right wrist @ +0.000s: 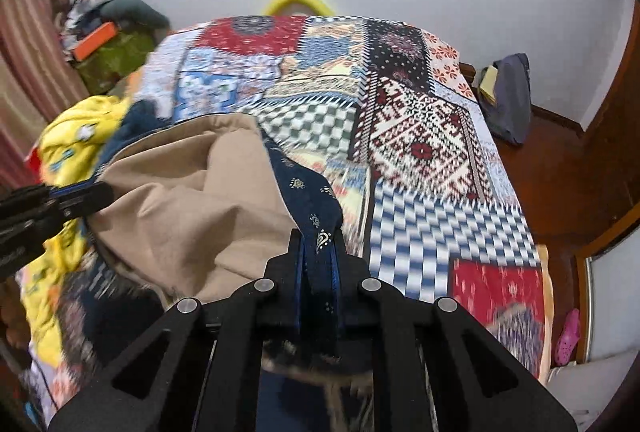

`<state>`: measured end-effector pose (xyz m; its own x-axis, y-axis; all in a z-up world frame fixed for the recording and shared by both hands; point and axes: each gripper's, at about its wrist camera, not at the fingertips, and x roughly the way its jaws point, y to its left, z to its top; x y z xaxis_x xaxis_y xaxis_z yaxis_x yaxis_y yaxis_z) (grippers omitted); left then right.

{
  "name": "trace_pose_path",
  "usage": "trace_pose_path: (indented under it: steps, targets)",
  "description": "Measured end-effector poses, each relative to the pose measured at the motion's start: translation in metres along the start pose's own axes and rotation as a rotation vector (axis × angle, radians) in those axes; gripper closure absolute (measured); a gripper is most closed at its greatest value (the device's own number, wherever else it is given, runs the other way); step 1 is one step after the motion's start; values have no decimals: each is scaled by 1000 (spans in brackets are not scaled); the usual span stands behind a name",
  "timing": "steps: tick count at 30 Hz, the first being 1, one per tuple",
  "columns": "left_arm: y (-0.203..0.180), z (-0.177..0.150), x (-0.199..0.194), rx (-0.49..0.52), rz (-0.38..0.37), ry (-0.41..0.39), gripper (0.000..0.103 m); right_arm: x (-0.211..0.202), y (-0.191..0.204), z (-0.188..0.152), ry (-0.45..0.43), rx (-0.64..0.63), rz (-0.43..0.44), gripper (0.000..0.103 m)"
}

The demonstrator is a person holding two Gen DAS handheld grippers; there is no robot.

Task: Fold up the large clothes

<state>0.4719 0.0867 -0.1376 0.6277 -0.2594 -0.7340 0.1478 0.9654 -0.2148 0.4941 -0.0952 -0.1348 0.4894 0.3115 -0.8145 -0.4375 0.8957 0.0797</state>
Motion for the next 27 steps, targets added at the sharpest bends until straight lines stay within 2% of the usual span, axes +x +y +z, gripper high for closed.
trace_pose_path:
  steps: [2, 6, 14, 18, 20, 21, 25, 26, 27]
  targets:
    - [-7, -17, -10, 19, -6, 11, 97, -17, 5, -18, -6, -16, 24, 93]
    - [-12, -58, -21, 17, -6, 59, 97, -33, 15, -52, -1, -66, 4, 93]
    - [1, -125, -1, -75, -15, 193, 96, -32, 5, -100, 40, -56, -62, 92]
    - [0, -142, 10, -85, -1, 204, 95, -24, -1, -116, 73, -39, -90, 81]
    - [-6, -147, 11, -53, 26, 199, 93, -21, -1, -123, 97, -41, -112, 64]
    - [-10, -148, 11, -30, 42, 195, 93, -22, 0, -126, 104, -43, -121, 61]
    - [-20, -142, 8, 37, 85, 210, 86, -27, 3, -126, 100, -64, -136, 58]
    - [-22, -139, 6, 48, 90, 209, 82, -29, 4, -124, 95, -66, -137, 58]
    - [-22, -136, 3, 55, 94, 203, 73, -32, 5, -118, 85, -69, -134, 57]
